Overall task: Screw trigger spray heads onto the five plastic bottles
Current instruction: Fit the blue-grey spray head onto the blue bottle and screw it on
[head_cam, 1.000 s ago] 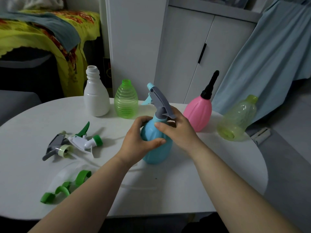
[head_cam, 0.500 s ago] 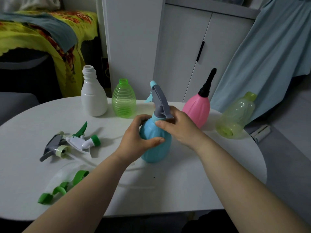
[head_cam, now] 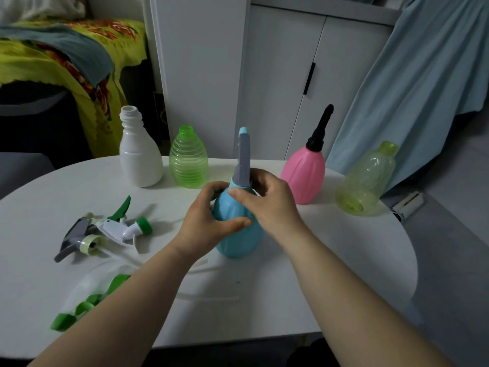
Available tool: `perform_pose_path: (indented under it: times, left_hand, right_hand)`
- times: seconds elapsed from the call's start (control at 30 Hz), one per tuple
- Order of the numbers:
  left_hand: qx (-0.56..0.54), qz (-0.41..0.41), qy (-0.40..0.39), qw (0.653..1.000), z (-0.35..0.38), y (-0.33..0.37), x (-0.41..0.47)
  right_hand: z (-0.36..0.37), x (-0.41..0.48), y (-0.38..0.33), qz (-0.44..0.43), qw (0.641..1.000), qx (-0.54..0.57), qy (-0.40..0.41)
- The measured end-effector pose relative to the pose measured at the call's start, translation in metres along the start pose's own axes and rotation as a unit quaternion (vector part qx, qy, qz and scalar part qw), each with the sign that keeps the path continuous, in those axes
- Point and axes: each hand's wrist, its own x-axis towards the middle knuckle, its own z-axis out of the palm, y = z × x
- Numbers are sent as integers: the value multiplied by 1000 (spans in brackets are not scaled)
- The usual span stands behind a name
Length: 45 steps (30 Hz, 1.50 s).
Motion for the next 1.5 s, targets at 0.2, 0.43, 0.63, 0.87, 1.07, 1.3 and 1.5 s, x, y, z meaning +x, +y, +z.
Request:
perform_pose_path:
  times: [0.2, 0.43, 0.63, 0.87, 1.07, 1.3, 1.5]
  left_hand:
    - [5, -7, 1, 1000, 1, -1, 1]
    - [22, 5, 1, 1000, 0, -4, 2]
    - [35, -10, -35, 999, -6, 2, 0]
    - [183, -21, 11, 983, -19, -14, -36]
    - [403, -16, -100, 910, -17, -37, -58]
    - [424, -2, -102, 900, -15, -48, -54]
    - [421, -7, -104, 901, -14, -51, -50]
  right_hand:
    - [-16, 8, -1, 9, 994, -7, -106]
    - [6, -5, 11, -20, 999, 15, 36]
    - [-6, 0, -6, 41, 998, -46, -6]
    - [-15, 23, -11, 37, 995, -82, 30]
    - [-13, 76, 0, 57, 983, -135, 114]
    - [-10, 111, 15, 60, 974, -189, 112]
    - [-12, 119, 23, 58, 974, -201, 87]
